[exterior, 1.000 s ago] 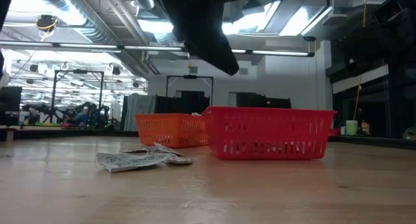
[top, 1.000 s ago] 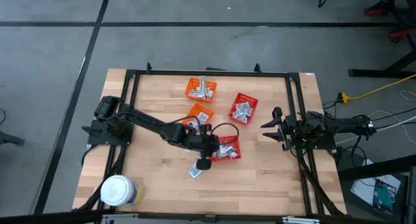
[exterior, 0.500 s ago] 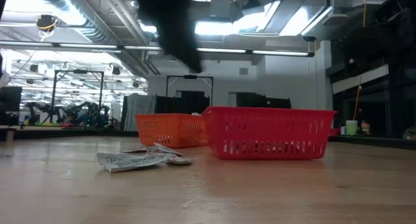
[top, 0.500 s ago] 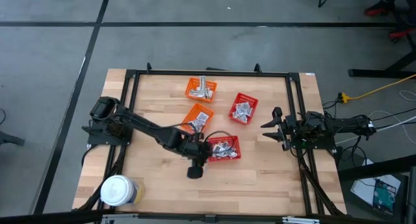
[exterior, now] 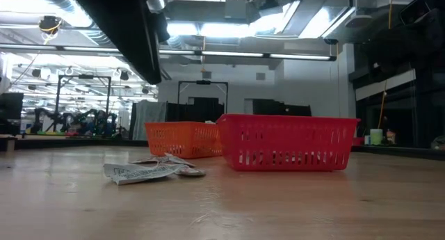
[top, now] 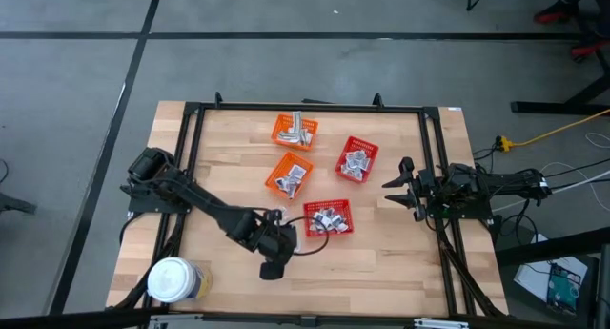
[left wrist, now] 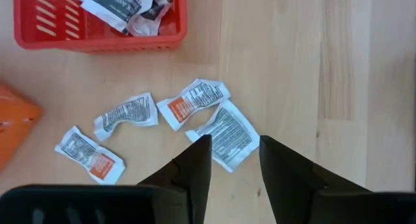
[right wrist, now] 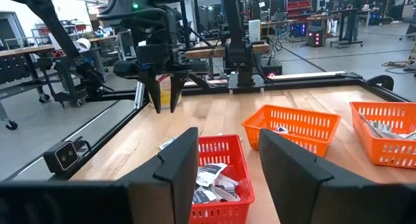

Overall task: Pick & Place First Aid Supplies
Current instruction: Put the gray towelette pack into the bottom red bin

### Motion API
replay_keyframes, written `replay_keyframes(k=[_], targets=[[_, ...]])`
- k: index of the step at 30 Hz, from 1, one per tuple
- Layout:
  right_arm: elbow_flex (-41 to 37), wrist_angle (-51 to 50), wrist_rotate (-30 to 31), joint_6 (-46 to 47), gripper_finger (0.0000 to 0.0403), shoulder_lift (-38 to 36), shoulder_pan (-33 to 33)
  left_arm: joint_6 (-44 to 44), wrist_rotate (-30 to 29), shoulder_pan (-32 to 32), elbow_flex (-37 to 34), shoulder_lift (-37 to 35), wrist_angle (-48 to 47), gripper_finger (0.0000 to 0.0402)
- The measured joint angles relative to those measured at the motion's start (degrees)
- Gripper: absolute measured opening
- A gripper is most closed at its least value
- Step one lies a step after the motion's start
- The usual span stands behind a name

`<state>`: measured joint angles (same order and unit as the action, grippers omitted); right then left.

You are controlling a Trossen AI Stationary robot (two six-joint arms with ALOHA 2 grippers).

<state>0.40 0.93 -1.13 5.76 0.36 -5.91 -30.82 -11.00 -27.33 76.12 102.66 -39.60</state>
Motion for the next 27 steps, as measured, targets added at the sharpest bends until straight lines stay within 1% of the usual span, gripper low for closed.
replay_keyframes(k=[6,15,20,27], targets=[[0.0,0.0,0.0,0.0,0.0163,0.0,0.0,-3.7,-0.2,-0.4,0.0,0.0,0.7,0.0122],[0.0,0.0,0.0,0.0,0.0163,0.0,0.0,-4.3,0.5,-0.4,0.0,0.0,2.4,0.0125],[0.0,0.0,0.0,0.0,0.0163,0.0,0.0,-6.0,0.6,-0.4,0.0,0.1,3.8,0.0125],[0.0,0.0,0.0,0.0,0.0163,0.0,0.0,-12.2,0.0,-0.4,0.0,0.1,4.0,0.0125]])
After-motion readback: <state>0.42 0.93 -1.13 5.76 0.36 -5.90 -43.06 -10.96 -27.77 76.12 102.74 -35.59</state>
